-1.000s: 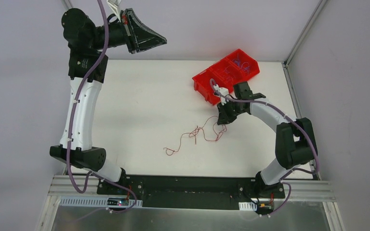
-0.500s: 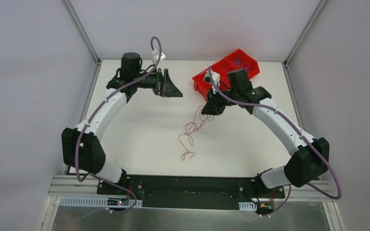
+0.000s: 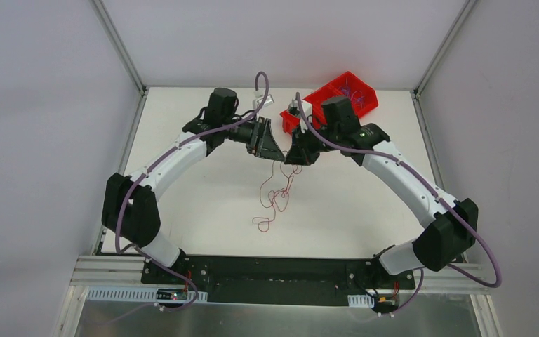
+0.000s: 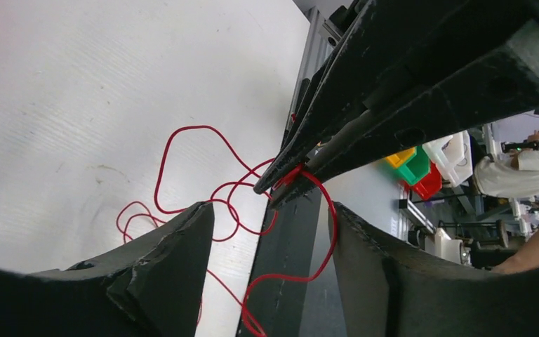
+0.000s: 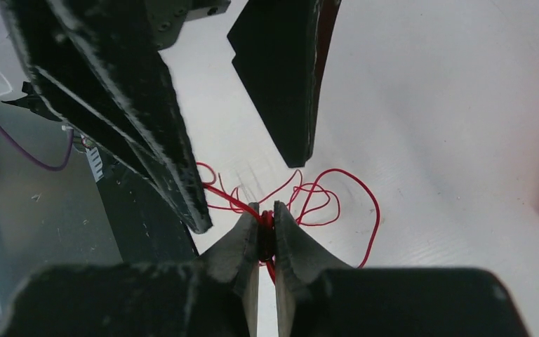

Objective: Untangle the cables

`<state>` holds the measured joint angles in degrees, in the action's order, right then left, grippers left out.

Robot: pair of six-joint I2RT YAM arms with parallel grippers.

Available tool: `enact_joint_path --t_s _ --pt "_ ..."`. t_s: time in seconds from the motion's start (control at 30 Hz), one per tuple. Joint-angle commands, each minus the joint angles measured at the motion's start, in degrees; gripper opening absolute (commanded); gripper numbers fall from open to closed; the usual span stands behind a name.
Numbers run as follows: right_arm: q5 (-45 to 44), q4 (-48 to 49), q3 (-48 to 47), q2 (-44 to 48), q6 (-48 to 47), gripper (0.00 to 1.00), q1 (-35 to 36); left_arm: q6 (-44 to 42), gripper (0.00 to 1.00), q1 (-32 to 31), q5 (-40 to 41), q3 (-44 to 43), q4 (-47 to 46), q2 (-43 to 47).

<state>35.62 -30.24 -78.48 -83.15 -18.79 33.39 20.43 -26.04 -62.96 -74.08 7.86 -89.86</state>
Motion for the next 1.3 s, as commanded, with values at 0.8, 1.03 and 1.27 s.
enact_joint_path --t_s 0.8,1.03,1.27 --pt "-2.4 35.6 10.4 0.5 12.1 0.00 -2.8 26.8 0.00 3.3 -6.7 -4.9 -29.6 4.1" --pt "-6.2 33.1 17.3 1.8 6.8 0.00 -5.8 28.5 0.00 5.5 -8.4 -11.3 -29.1 5.5" --pt "-6.5 30.6 20.7 1.8 2.0 0.00 -9.9 29.9 0.00 6.6 -7.9 -16.1 -29.4 6.5"
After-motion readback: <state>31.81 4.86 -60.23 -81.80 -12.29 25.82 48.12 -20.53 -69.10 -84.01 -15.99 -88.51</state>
